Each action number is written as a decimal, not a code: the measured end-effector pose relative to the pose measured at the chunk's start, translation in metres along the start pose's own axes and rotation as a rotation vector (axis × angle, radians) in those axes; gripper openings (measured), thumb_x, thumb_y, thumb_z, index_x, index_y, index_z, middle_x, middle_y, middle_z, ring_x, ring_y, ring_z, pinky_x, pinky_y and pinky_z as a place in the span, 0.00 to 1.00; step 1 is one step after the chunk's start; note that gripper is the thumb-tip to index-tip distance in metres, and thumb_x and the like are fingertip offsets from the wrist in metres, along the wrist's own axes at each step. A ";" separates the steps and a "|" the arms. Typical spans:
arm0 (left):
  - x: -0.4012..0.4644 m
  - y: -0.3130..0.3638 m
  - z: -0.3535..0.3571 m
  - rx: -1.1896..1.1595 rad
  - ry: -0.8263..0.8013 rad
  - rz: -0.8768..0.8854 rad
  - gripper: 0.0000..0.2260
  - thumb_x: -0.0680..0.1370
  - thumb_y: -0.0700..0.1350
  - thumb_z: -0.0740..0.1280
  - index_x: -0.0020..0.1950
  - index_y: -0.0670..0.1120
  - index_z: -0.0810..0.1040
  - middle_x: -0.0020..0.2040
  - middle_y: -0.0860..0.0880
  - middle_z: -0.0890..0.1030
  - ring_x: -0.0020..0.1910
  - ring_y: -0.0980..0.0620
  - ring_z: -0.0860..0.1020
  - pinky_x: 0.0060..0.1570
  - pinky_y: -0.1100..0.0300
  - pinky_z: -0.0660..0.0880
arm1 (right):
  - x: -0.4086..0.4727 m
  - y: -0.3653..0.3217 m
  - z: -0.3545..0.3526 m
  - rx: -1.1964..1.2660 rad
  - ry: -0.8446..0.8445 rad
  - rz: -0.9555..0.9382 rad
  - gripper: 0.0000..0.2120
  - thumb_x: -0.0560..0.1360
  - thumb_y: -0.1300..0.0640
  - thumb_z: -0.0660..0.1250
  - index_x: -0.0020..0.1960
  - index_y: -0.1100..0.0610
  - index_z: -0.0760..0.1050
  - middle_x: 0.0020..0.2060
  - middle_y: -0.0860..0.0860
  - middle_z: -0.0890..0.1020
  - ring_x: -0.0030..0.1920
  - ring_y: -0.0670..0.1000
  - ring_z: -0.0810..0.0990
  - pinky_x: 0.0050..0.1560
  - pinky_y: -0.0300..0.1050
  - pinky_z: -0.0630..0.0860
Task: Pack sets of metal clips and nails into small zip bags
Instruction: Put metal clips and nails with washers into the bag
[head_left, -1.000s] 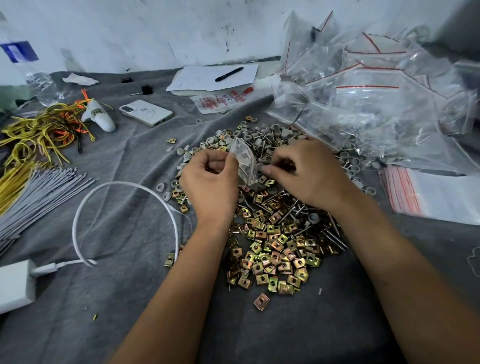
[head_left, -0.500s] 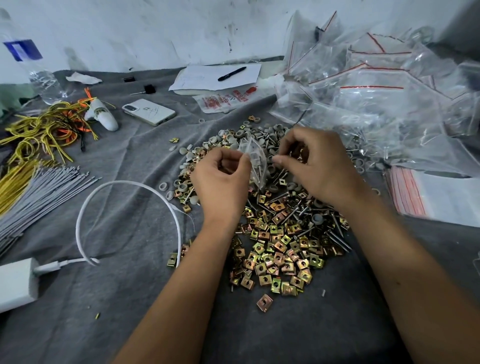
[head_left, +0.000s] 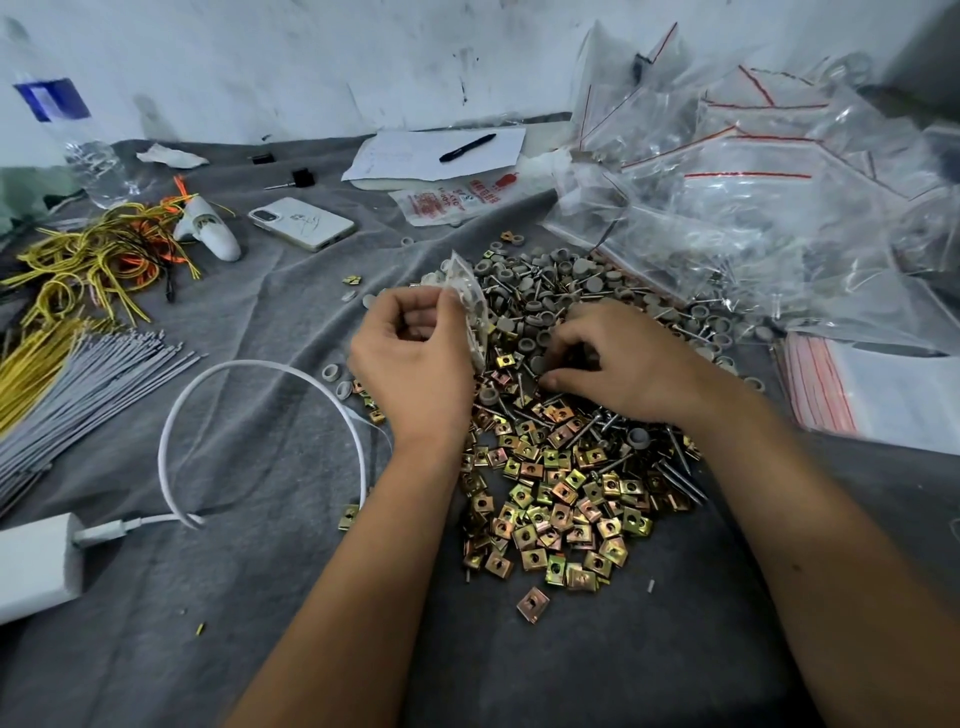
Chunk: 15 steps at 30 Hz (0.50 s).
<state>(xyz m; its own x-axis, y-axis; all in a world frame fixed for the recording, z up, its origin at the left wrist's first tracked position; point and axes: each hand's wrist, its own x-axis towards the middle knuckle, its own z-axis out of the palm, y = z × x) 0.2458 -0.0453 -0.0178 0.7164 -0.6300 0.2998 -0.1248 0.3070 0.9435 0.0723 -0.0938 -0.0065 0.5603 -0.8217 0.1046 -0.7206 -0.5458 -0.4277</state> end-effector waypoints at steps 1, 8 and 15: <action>0.000 0.000 0.000 -0.012 0.021 0.004 0.04 0.77 0.39 0.73 0.42 0.45 0.82 0.35 0.46 0.81 0.33 0.50 0.76 0.34 0.53 0.77 | 0.000 0.000 0.000 0.010 -0.028 -0.013 0.07 0.74 0.46 0.76 0.50 0.47 0.82 0.48 0.44 0.76 0.50 0.47 0.76 0.46 0.42 0.70; -0.006 -0.004 0.005 0.097 -0.092 0.055 0.05 0.76 0.38 0.74 0.41 0.45 0.82 0.31 0.55 0.78 0.29 0.61 0.72 0.30 0.67 0.70 | -0.001 0.001 0.000 0.043 0.075 -0.019 0.06 0.75 0.51 0.75 0.47 0.47 0.78 0.46 0.42 0.76 0.49 0.45 0.76 0.49 0.42 0.73; -0.011 -0.004 0.008 0.235 -0.303 0.128 0.05 0.77 0.39 0.76 0.42 0.47 0.83 0.33 0.55 0.81 0.30 0.61 0.78 0.33 0.65 0.75 | -0.005 -0.018 -0.005 0.511 0.525 -0.239 0.04 0.76 0.58 0.74 0.50 0.55 0.82 0.42 0.46 0.84 0.43 0.47 0.85 0.45 0.43 0.83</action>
<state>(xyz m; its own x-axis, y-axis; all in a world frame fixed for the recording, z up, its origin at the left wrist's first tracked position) 0.2330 -0.0449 -0.0240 0.4545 -0.7896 0.4123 -0.3789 0.2475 0.8917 0.0806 -0.0804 0.0055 0.3176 -0.7312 0.6037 -0.2548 -0.6791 -0.6884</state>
